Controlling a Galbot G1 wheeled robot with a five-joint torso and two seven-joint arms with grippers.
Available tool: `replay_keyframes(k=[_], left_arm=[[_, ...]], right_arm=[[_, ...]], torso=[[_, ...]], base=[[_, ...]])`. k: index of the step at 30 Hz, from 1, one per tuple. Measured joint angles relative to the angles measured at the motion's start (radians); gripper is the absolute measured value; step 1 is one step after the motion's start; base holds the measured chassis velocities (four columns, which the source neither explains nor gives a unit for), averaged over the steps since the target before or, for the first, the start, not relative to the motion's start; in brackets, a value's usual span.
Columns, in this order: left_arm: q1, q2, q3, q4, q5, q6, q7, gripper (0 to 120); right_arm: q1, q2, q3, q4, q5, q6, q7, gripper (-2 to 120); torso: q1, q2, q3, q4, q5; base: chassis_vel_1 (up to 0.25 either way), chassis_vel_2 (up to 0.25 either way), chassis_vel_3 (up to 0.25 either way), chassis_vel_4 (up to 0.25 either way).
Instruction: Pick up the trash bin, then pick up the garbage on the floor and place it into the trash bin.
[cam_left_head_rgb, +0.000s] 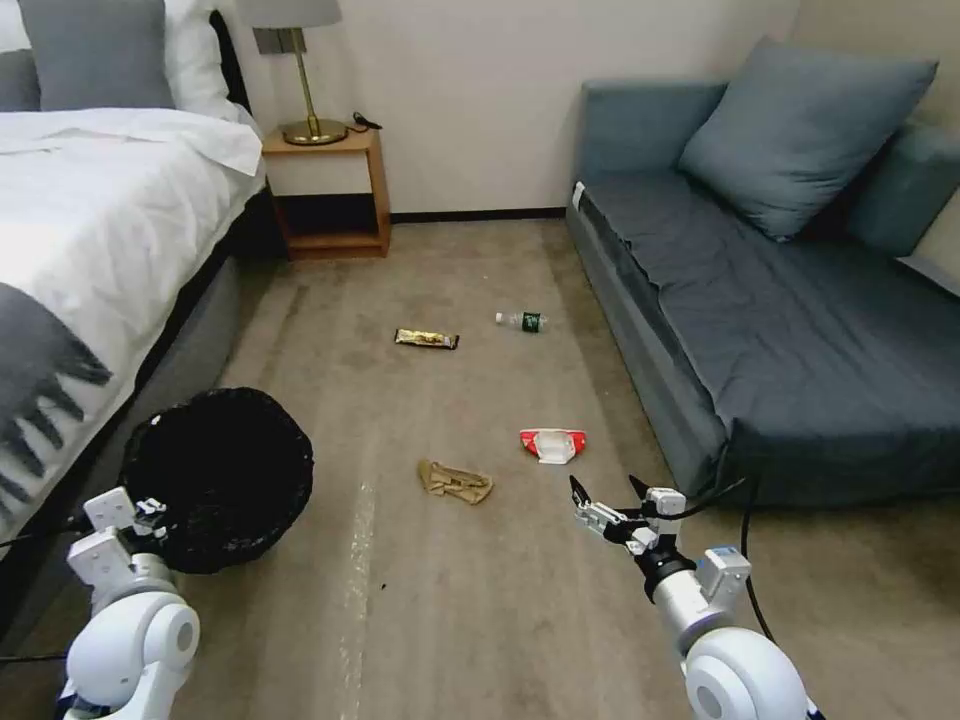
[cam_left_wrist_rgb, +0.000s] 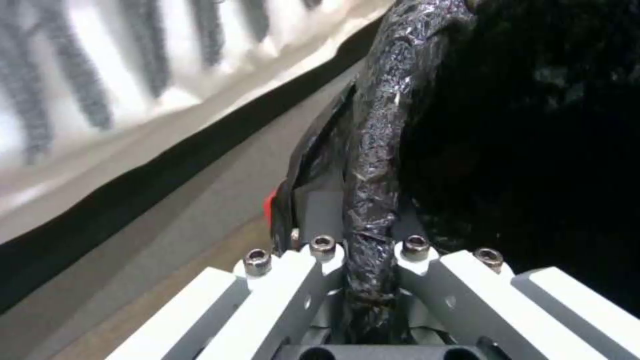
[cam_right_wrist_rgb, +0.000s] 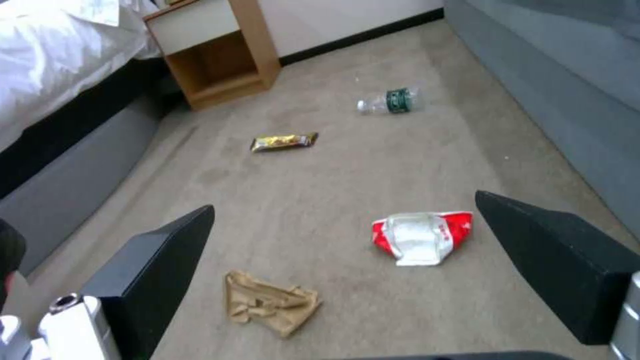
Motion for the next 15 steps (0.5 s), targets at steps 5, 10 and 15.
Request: replay_keyframes(k=[5,10,15], left_arm=[[0.000,-0.001,0.000,0.004,0.000,-0.002,0.001,3],[0.000,-0.002,-0.001,0.006,0.001,-0.005,0.002,3],[0.000,-0.002,-0.001,0.014,0.002,-0.015,0.003,3]], right_arm=[[-0.002,0.004,0.000,-0.003,-0.004,0.002,-0.001,100],[-0.005,0.006,0.000,-0.004,-0.007,0.005,-0.002,100],[-0.005,0.008,-0.002,-0.008,-0.012,0.007,-0.002,100]], torso=[[0.000,0.000,0.000,0.0000,0.0000],[0.000,0.000,0.000,0.0000,0.0000],[0.000,0.000,0.000,0.0001,0.0000]], base=[[-0.111,0.116,0.102,-0.107],[-0.097,0.123,0.111,-0.104],[-0.097,0.093,0.101,-0.106]])
